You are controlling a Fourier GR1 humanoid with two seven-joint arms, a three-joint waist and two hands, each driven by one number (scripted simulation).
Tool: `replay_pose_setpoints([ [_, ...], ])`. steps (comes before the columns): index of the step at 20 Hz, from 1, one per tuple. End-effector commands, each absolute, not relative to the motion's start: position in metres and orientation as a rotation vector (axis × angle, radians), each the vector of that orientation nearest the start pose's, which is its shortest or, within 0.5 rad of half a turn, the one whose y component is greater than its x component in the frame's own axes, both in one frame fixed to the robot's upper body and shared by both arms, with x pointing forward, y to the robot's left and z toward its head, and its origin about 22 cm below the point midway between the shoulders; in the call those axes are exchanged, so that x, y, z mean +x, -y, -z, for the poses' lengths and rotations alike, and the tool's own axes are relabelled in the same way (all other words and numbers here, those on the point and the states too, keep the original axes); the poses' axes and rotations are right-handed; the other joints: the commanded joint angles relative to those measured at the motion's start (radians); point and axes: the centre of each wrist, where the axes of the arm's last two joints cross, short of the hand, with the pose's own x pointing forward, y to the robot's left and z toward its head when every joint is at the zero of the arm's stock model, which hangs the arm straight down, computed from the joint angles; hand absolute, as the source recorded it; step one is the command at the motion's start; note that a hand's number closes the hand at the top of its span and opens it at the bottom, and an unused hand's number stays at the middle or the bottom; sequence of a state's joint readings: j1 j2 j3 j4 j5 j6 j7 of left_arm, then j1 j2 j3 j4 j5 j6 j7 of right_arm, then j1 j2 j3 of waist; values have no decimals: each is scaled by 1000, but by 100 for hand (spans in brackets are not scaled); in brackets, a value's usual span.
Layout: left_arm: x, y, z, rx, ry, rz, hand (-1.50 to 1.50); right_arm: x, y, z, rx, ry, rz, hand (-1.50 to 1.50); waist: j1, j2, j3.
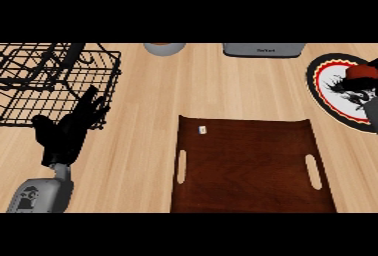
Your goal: Pick the bell pepper from the tray and place it in the plate
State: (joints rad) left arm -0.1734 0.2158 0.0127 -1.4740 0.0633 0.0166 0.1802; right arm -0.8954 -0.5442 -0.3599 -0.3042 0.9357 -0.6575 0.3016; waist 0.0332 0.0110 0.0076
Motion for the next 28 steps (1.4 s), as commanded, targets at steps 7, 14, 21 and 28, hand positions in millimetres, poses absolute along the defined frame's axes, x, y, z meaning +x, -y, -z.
replay_pose_setpoints([
  [7,286,-270,-25,142,1418,123,0,373,441,-58,-1221,1058,-105,-150,7,9,-3],
  [14,282,-281,-16,162,1420,86,0,391,423,-81,-1292,1459,-30,-150,-11,0,-4],
  [21,284,-291,-16,180,1412,81,0,407,402,-95,-1055,1592,245,-150,-27,-7,-7],
  [28,286,-283,-22,178,1400,72,0,381,439,-81,-739,1575,307,-150,-38,-11,-7],
])
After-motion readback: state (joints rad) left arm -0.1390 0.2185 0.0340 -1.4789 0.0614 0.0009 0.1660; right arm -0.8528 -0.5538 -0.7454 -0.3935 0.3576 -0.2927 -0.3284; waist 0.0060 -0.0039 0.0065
